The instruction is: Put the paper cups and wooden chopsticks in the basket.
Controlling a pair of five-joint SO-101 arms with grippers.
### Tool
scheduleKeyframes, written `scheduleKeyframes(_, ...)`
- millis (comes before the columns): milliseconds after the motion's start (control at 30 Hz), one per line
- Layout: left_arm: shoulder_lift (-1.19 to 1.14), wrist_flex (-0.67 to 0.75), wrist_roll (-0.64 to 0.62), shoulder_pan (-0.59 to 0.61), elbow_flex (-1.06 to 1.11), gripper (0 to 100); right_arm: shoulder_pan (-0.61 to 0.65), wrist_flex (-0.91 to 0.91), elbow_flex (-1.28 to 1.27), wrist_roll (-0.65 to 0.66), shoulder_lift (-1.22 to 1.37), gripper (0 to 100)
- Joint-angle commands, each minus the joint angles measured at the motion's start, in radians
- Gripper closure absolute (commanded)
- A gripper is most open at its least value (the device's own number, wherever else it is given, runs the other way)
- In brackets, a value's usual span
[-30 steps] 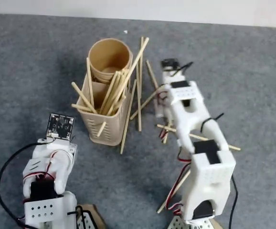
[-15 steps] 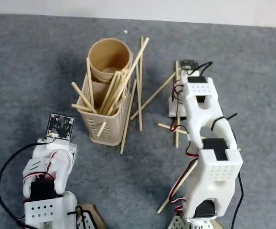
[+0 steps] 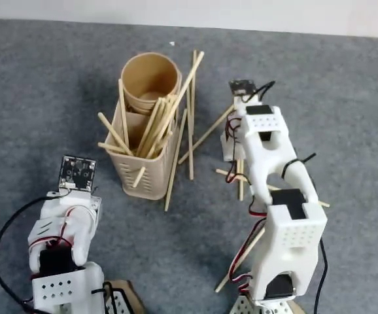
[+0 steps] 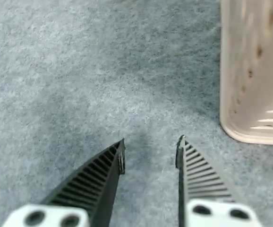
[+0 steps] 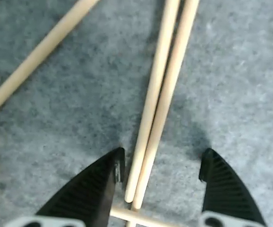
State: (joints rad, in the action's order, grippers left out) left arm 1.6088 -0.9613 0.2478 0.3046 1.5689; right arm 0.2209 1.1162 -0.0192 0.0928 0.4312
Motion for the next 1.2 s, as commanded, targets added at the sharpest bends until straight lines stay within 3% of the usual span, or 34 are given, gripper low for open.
scheduleKeyframes(0, 0.007, -0.021, -0.006, 0.028, -0.039, 80, 0.007, -0.01, 0.03, 0.018, -0.007, 73.9)
scheduleKeyframes(200, 0.008, -0.017, -0.006, 0.028, 0.007, 80, 0.012, -0.039, 0.058, 0.02, 0.093, 99.8)
scheduleKeyframes(433, 0.008, -0.015, -0.006, 0.028, 0.051, 80, 0.005, 0.018, 0.151, 0.014, 0.03, 99.4)
scheduleKeyframes(833, 0.008, -0.014, -0.006, 0.028, 0.051, 80, 0.012, -0.01, 0.162, 0.011, -0.647, 99.4)
scheduleKeyframes(900, 0.008, -0.014, -0.006, 0.028, 0.051, 80, 0.024, -0.016, 0.16, -0.037, -0.751, 99.4)
scheduleKeyframes(1000, 0.008, -0.014, -0.006, 0.025, 0.053, 80, 0.094, -0.024, 0.159, -0.078, -0.88, 99.4)
scheduleKeyframes(1167, 0.008, -0.014, -0.006, 0.025, 0.061, 80, 0.3, -0.211, 0.061, -0.084, -1.036, 99.4)
